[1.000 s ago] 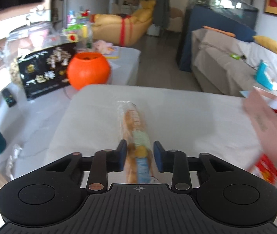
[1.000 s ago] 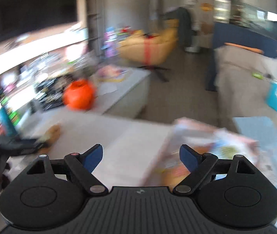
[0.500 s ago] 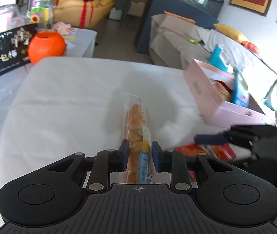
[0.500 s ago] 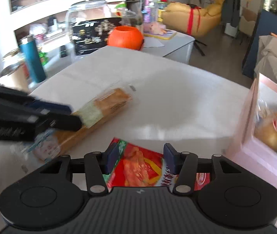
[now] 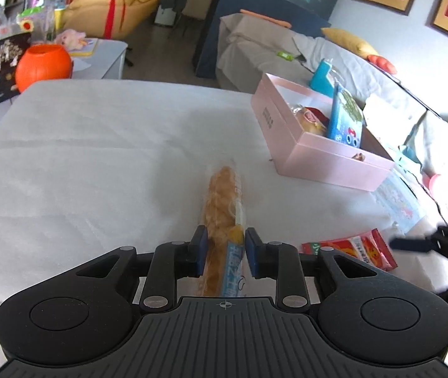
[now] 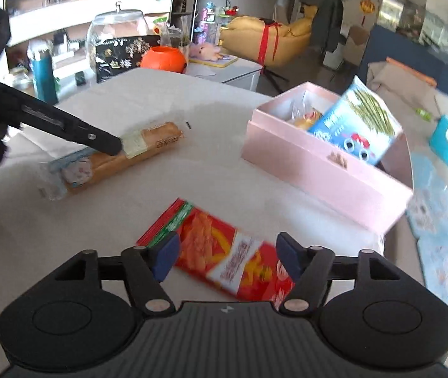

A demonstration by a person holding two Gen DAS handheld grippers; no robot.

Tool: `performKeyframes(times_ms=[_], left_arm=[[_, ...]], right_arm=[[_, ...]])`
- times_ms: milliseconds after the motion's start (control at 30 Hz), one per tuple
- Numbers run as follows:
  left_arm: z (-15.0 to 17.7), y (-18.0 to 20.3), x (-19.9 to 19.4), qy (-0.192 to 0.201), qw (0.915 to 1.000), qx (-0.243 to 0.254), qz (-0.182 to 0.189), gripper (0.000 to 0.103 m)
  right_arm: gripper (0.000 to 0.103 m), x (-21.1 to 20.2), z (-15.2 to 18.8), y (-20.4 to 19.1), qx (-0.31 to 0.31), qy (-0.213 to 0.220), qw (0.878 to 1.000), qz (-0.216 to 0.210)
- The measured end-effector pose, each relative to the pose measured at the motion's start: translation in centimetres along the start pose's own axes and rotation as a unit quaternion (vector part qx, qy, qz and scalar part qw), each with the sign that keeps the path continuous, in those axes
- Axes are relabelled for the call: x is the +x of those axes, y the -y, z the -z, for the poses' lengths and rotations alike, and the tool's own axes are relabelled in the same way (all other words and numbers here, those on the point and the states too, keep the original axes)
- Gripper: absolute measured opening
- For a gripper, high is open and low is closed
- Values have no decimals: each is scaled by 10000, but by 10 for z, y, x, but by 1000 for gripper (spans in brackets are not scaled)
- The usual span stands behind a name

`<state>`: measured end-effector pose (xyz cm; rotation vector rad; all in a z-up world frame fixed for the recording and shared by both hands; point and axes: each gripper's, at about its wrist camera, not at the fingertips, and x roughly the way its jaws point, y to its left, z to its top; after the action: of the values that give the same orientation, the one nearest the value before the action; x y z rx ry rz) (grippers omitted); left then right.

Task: Organize snacks

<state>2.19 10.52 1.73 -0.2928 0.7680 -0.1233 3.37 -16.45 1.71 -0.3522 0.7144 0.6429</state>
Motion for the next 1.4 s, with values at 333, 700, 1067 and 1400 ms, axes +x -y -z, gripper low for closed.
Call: performKeyframes(times_ms=[333,700,1067,1400], left_arm=[[3,4,-2,-69,9999,-48,-88,32],[4,7,-1,-65,9998,-19,-160,33],[9,8,4,-141,9994,16,-301,36],[11,8,1,-233,9995,43,-193,36]], right_arm=[[69,11,20,2,459,-480,9972,-357],[95,67,-26,25,1720,-391,9837,335],[103,104,-52,18,2705,-300,9537,1283],[103,91,-33,12,1680,-267,9825,760]])
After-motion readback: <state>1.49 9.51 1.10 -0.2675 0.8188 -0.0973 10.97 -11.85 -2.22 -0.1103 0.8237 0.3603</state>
